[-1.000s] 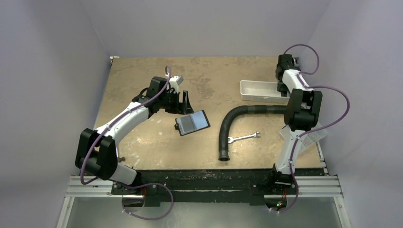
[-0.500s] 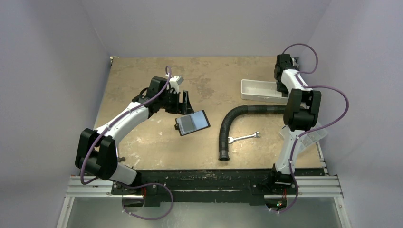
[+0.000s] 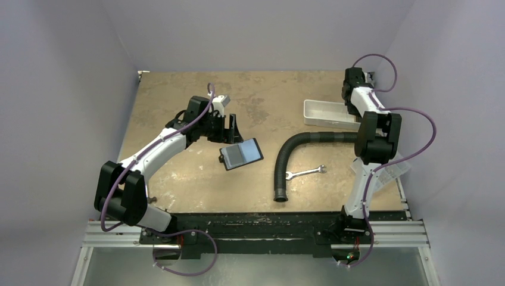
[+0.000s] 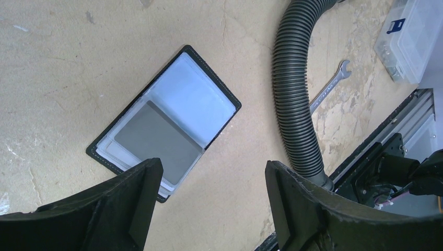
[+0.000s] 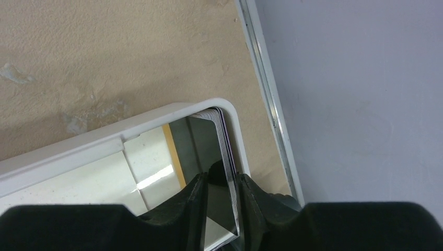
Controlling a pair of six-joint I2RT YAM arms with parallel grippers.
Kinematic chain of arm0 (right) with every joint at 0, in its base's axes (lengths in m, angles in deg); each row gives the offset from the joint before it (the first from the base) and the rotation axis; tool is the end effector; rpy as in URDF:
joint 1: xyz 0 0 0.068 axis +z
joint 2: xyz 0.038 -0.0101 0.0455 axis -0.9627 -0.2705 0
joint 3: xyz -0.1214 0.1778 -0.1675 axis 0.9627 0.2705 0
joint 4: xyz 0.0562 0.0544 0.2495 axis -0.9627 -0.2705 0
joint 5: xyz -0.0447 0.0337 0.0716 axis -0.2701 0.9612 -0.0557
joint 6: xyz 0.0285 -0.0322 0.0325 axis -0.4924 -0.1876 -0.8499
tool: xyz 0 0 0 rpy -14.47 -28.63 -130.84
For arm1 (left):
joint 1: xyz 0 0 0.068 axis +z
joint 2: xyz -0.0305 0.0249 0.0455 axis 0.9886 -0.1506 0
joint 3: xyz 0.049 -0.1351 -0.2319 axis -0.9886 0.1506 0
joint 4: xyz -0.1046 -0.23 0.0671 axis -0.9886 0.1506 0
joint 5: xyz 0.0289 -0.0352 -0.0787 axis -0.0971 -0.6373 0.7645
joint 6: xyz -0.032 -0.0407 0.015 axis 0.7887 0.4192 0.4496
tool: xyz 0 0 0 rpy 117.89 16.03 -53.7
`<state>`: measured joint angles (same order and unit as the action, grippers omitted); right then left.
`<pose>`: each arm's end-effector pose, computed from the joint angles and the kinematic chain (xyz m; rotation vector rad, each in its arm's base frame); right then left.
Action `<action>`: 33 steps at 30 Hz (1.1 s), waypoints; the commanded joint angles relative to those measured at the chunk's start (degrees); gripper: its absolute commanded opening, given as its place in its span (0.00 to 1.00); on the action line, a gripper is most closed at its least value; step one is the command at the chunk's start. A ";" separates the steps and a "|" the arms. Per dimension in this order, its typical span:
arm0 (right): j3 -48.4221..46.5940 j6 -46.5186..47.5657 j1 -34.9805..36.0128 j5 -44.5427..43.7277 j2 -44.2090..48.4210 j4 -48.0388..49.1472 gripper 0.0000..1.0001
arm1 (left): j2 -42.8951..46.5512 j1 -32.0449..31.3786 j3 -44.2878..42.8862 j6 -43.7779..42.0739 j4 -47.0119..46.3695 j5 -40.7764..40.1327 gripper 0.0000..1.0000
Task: Put the credit cards into the card holder
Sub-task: Pick up the credit card from the storage box.
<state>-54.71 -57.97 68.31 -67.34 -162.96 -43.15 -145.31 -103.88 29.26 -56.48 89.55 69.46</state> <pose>0.4641 -0.0696 0.2031 0.3304 2.4926 -0.8501 0.2872 -0.1346 0.2582 0.2596 2.4025 -0.8437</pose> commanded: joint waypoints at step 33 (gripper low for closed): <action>20.81 -18.31 1.87 48.97 34.07 19.27 0.00 | -3.16 0.93 0.51 -0.02 -1.86 -0.56 0.75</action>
<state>-41.53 -67.17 69.77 -45.20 -137.89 -39.32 -146.73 -103.75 29.29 -56.48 89.53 69.28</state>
